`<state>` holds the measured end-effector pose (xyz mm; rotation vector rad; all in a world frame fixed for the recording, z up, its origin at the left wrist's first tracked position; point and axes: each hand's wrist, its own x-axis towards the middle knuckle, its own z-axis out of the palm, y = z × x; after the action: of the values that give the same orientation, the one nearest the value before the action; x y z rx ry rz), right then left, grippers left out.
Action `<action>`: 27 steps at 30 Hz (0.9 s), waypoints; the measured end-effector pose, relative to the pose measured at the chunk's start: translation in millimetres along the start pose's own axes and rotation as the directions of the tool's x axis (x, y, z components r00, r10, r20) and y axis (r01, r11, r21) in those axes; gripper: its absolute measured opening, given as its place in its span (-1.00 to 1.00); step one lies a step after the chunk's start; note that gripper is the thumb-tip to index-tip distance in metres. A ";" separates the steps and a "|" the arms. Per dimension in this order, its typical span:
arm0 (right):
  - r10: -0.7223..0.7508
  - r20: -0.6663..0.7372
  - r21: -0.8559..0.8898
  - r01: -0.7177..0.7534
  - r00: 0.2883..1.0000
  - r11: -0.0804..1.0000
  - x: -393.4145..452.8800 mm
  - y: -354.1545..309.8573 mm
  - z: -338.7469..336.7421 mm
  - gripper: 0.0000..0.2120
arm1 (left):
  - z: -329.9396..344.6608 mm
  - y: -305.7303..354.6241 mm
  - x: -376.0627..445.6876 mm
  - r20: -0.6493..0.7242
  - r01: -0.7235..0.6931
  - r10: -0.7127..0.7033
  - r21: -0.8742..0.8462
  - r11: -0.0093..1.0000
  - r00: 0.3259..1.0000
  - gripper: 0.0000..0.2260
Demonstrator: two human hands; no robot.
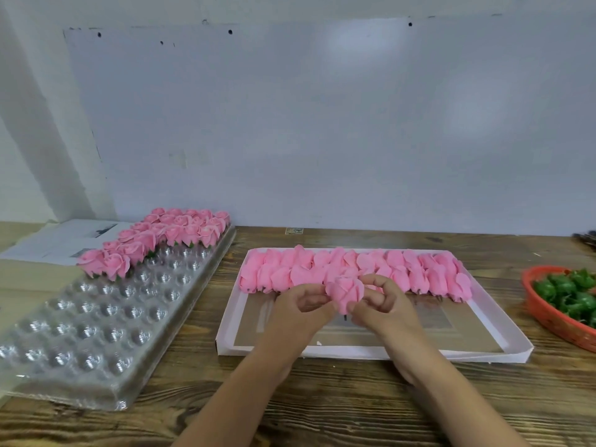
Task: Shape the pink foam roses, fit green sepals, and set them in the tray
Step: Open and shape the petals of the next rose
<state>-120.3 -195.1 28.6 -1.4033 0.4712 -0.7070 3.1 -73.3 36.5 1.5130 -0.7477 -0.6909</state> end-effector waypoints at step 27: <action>0.131 0.210 0.301 -0.191 0.969 0.934 -14.9 -0.3 10.7 -0.71 | 3.4 -18.2 -7.5 -0.070 -0.199 0.196 -0.031 0.980 0.978 -0.45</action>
<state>-123.7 -177.0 28.6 -1.0973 0.3037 -0.4865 -3.1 -68.7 18.0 1.3980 -0.8172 -0.5011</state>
